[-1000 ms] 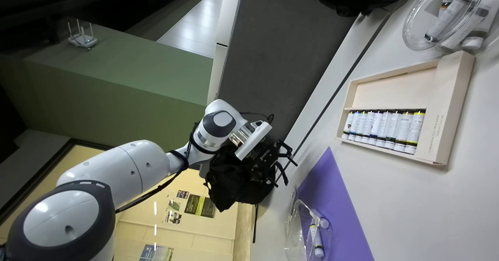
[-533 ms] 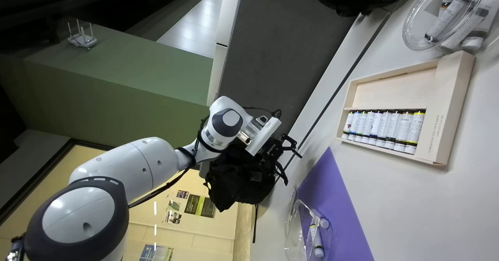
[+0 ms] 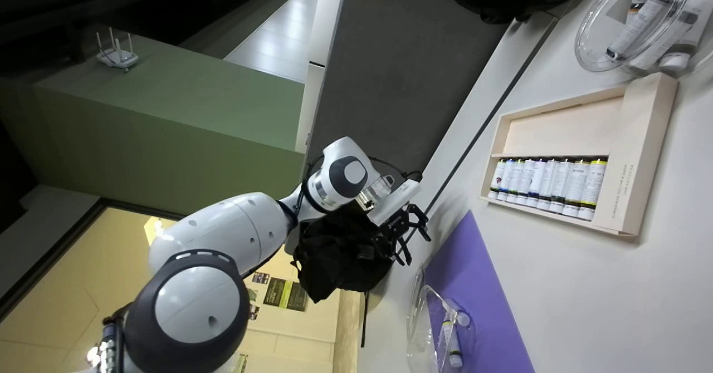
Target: Close the lid on the clear container
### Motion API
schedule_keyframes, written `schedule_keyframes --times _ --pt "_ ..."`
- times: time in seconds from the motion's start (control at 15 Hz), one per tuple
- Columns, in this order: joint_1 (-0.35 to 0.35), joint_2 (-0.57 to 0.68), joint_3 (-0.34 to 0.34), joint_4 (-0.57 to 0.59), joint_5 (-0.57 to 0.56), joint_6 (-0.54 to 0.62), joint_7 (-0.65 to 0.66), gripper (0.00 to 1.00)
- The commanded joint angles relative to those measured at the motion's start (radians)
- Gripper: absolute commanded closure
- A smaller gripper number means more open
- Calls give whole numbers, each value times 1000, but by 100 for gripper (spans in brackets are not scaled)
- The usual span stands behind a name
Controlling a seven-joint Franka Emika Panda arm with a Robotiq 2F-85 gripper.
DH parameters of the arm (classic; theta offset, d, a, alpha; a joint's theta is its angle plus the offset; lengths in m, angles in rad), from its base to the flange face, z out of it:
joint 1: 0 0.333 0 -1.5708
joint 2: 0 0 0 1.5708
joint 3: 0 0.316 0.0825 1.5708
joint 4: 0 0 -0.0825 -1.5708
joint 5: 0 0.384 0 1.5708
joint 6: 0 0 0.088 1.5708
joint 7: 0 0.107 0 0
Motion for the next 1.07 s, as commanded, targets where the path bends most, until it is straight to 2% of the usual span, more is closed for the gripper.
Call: schedule_keyframes --times 0.0,0.67,1.0 --pt "-1 106 40 162 46 -123 -6 0" --pt "32 265 53 372 105 -313 107 0" --pt "30 327 67 449 144 -352 172 0"
